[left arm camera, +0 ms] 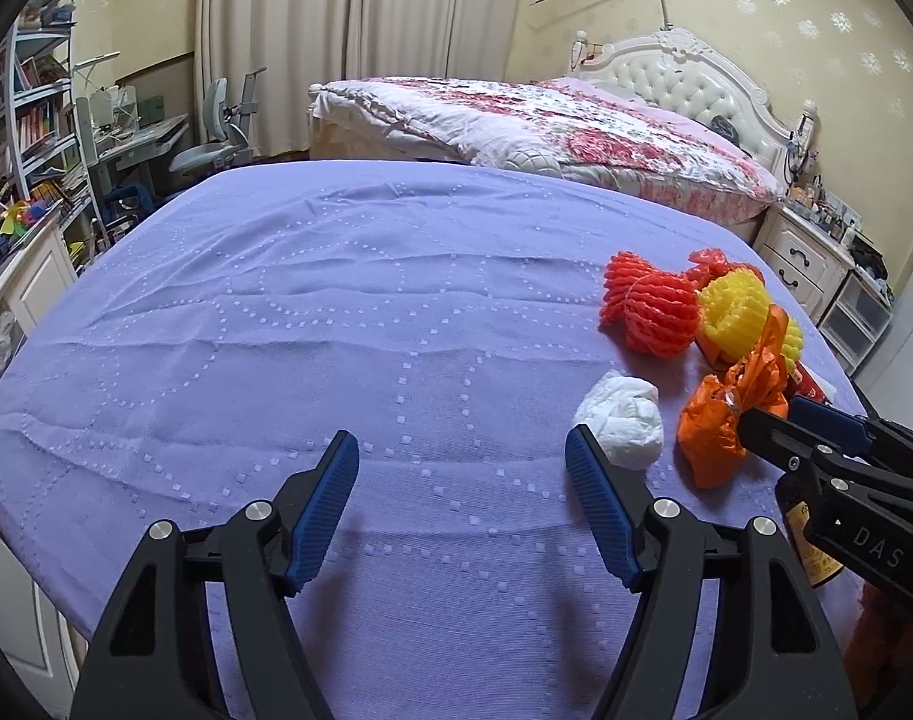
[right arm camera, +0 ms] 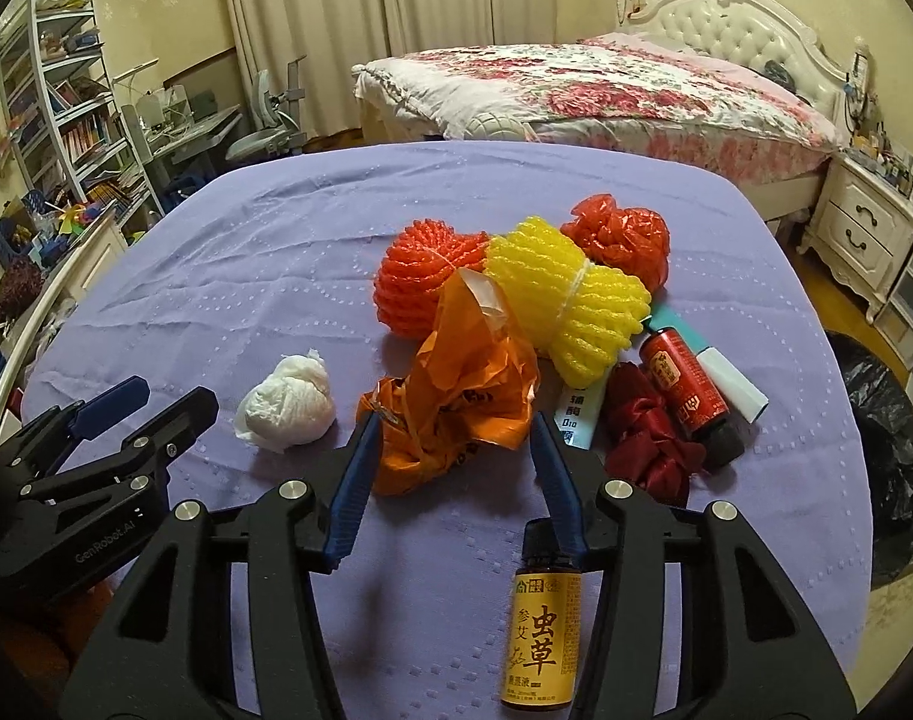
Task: Collect trash
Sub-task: 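Grasp the orange plastic bag with the right tool while the left tool grasps the white tissue ball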
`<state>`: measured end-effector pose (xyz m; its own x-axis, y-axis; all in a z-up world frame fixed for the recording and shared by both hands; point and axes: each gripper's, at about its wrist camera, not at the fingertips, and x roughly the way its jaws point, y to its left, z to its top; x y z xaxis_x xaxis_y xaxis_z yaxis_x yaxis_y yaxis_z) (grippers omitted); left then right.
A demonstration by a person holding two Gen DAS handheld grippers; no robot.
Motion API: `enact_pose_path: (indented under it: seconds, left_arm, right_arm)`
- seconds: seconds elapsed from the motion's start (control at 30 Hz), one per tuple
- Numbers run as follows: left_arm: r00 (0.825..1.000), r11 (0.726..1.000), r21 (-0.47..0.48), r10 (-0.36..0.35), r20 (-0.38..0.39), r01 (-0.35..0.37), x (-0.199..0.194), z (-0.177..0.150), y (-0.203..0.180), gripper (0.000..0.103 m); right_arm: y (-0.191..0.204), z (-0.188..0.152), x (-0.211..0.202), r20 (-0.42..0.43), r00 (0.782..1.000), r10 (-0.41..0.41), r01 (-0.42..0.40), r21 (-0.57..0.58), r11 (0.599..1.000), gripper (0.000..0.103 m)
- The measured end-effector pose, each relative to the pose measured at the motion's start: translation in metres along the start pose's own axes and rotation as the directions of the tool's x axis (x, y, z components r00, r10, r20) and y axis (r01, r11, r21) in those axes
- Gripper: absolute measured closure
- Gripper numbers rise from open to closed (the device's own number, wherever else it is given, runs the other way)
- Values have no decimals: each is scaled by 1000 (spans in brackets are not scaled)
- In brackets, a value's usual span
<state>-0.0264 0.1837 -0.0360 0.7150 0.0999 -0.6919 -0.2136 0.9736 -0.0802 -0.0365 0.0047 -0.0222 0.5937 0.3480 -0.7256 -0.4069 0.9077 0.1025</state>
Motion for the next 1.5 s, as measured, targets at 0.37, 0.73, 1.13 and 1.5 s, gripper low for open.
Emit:
enact_pose_path:
  seconds: [0.37, 0.73, 1.13, 1.5]
  left_arm:
    - [999, 999, -30, 37, 14, -36, -3, 2, 19, 33]
    - [1000, 999, -41, 20, 7, -20, -1, 1, 20, 33]
    - [999, 999, 22, -35, 25, 35, -12, 1, -15, 33]
    - [999, 997, 51, -50, -19, 51, 9, 3, -49, 31]
  right_arm:
    - [12, 5, 16, -33, 999, 39, -38, 27, 999, 45]
    - [17, 8, 18, -21, 999, 32, -32, 18, 999, 52]
    - [-7, 7, -22, 64, 997, -44, 43, 21, 999, 52]
    - [-75, -12, -47, 92, 986, -140, 127, 138, 982, 52]
